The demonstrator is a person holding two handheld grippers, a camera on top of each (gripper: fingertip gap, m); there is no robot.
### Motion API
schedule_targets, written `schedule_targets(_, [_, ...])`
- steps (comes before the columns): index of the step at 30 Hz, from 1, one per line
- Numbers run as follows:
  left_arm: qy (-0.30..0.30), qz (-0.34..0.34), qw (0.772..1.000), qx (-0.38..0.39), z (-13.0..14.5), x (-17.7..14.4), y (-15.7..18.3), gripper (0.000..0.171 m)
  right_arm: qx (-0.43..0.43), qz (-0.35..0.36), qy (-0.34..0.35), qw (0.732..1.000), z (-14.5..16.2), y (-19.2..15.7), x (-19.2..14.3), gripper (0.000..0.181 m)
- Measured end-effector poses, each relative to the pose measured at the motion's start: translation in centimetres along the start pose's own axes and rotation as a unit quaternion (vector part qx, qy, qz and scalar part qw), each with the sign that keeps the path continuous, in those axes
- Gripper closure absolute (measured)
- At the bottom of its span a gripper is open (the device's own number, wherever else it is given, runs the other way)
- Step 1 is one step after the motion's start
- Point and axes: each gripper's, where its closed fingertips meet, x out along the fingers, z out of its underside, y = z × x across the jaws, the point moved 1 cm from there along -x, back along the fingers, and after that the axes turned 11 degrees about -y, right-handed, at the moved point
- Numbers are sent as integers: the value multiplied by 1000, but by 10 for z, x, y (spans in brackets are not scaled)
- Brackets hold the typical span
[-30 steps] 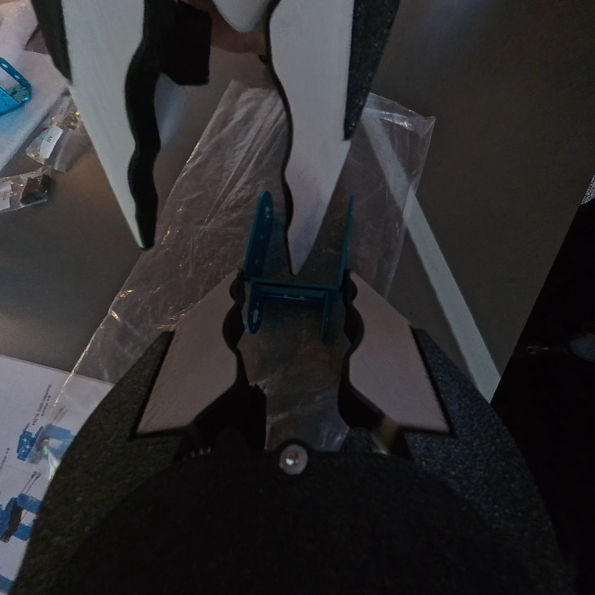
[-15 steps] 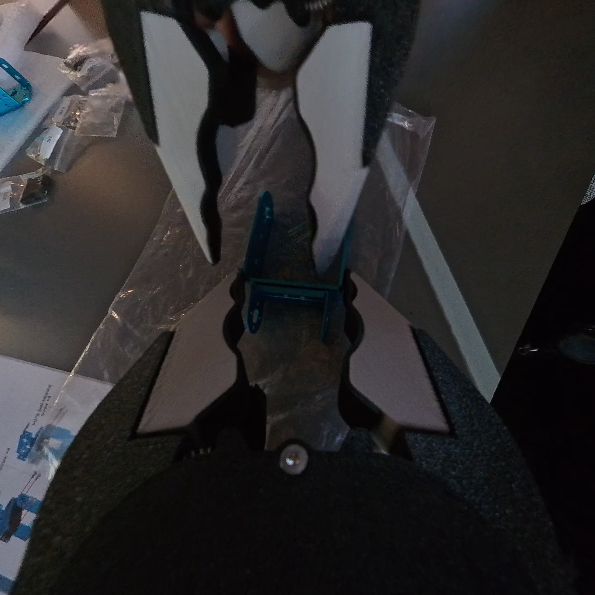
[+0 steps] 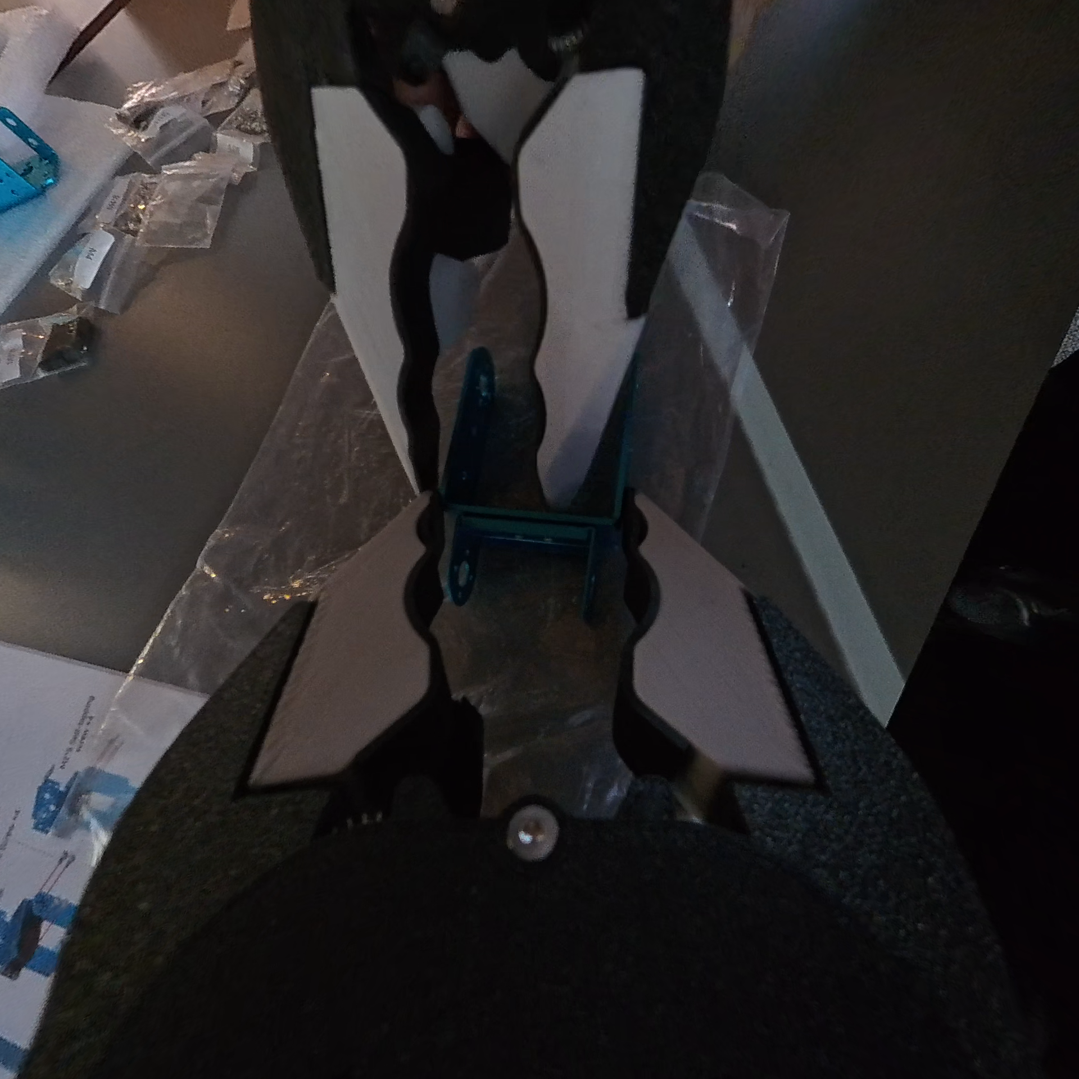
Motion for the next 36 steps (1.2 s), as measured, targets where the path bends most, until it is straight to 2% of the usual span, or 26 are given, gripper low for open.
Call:
schedule_targets(7, [0, 0, 1000, 1, 0, 0, 1, 110, 33, -33, -3, 999, 1, 0, 0, 139])
schedule_targets(12, [0, 0, 1000, 2, 0, 0, 1, 110, 74, -104, 2, 992, 2, -5, 2, 145])
schedule_targets(16, [0, 0, 1000, 2, 0, 0, 1, 110, 81, -109, 2, 991, 2, -4, 2, 144])
schedule_targets(22, [1, -1, 1000, 4, 0, 0, 2, 109, 118, -166, 21, 979, 0, -3, -1, 147])
schedule_targets(28, [1, 0, 1000, 4, 0, 0, 2, 109, 132, -176, 27, 975, 1, -1, -1, 147])
schedule_targets(30, [1, 2, 1000, 5, 0, 0, 2, 109, 129, -184, 25, 974, 2, -4, -2, 142])
schedule_targets(36, [1, 2, 1000, 5, 0, 0, 2, 109, 101, -139, 13, 985, 2, -5, 1, 143])
